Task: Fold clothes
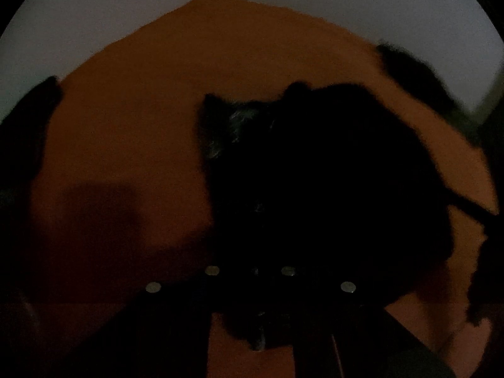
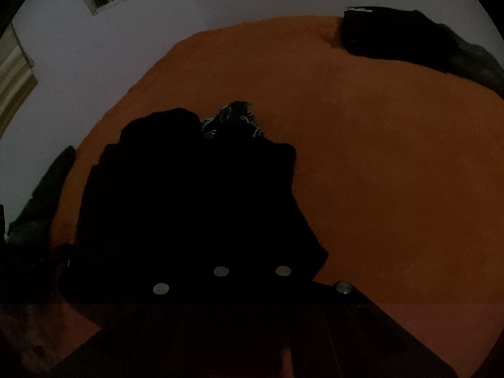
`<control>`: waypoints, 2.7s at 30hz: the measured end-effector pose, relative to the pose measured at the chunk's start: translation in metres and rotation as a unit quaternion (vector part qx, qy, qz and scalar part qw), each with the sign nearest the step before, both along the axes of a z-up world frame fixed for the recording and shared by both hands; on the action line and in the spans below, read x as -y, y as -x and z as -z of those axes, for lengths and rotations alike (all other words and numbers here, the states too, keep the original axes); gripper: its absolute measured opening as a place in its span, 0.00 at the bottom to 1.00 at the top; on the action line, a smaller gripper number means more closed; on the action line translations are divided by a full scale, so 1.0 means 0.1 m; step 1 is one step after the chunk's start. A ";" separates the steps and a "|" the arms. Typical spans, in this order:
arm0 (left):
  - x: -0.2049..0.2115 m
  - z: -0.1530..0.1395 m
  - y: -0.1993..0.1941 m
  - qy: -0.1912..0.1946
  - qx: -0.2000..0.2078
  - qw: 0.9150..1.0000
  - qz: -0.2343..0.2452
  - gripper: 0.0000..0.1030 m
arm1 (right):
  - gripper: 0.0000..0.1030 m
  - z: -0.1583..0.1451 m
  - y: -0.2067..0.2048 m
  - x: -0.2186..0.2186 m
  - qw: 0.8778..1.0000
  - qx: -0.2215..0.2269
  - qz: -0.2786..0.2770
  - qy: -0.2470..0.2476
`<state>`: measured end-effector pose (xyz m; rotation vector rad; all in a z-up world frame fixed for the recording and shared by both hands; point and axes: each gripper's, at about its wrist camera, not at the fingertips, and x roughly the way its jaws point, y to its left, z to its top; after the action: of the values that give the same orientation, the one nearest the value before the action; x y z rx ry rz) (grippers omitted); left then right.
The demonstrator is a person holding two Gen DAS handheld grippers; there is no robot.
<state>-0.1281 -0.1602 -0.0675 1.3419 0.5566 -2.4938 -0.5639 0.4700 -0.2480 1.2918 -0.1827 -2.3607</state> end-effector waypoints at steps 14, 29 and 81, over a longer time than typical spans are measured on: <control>0.46 0.17 0.99 0.044 0.028 0.997 -0.063 0.08 | 0.00 0.10 0.53 0.37 0.999 0.017 -0.034 0.001; 0.22 0.03 1.58 0.056 0.042 0.997 0.037 0.21 | 0.00 -0.06 0.64 0.88 0.994 0.014 -0.106 0.007; 0.59 0.09 -0.84 -0.137 0.041 0.990 -0.004 0.48 | 0.15 0.35 -1.08 -0.18 0.994 0.038 -0.101 -0.015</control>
<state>-0.0439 -0.2190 -0.0769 1.5247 0.9114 -2.4085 -0.4555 0.4884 -0.2829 1.3483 -0.0384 -2.1525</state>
